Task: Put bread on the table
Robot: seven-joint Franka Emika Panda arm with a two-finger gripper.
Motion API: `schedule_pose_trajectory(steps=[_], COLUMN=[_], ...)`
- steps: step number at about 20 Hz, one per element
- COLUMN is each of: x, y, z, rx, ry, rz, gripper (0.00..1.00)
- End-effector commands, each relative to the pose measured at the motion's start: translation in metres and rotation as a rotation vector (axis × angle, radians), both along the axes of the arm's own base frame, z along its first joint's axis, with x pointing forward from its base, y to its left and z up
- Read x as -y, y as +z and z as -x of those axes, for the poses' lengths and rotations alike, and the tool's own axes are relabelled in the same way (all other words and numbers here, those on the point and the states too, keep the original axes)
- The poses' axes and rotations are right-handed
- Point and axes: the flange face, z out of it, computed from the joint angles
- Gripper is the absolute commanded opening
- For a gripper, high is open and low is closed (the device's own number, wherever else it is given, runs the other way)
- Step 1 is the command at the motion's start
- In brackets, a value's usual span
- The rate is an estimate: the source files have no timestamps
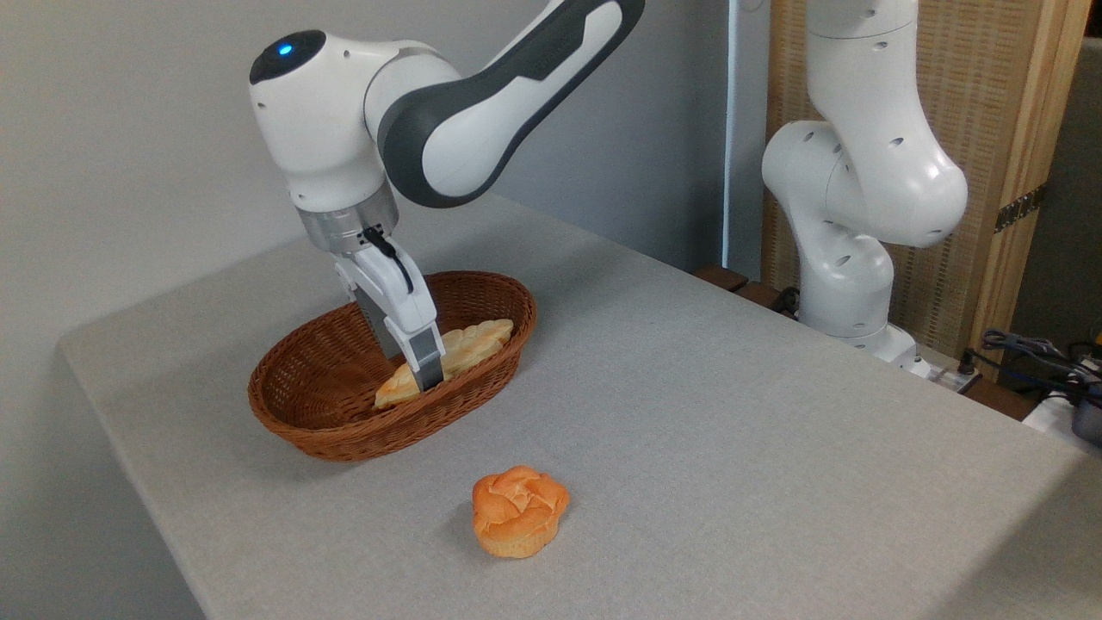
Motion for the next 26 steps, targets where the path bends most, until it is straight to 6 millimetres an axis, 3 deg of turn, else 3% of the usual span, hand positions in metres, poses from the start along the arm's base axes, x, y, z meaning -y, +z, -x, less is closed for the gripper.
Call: schedule_pose_trajectory(steps=[1,7,9,11,12,26], x=[0.009,0.020,0.019,0.018,0.017,0.013], y=[-0.008,-0.019,-0.019,-0.020,-0.018,-0.008], z=[-0.001,0.000,-0.001,-0.001,-0.001,-0.001], rx=[0.001,-0.001,0.006,0.006,0.006,0.019], ry=[0.000,-0.020,-0.033,-0.033,-0.032,-0.026], rz=[0.008,0.010,-0.013,-0.017,-0.018,-0.016], gripper=[1.00,1.00,0.72,0.24,0.17,0.18])
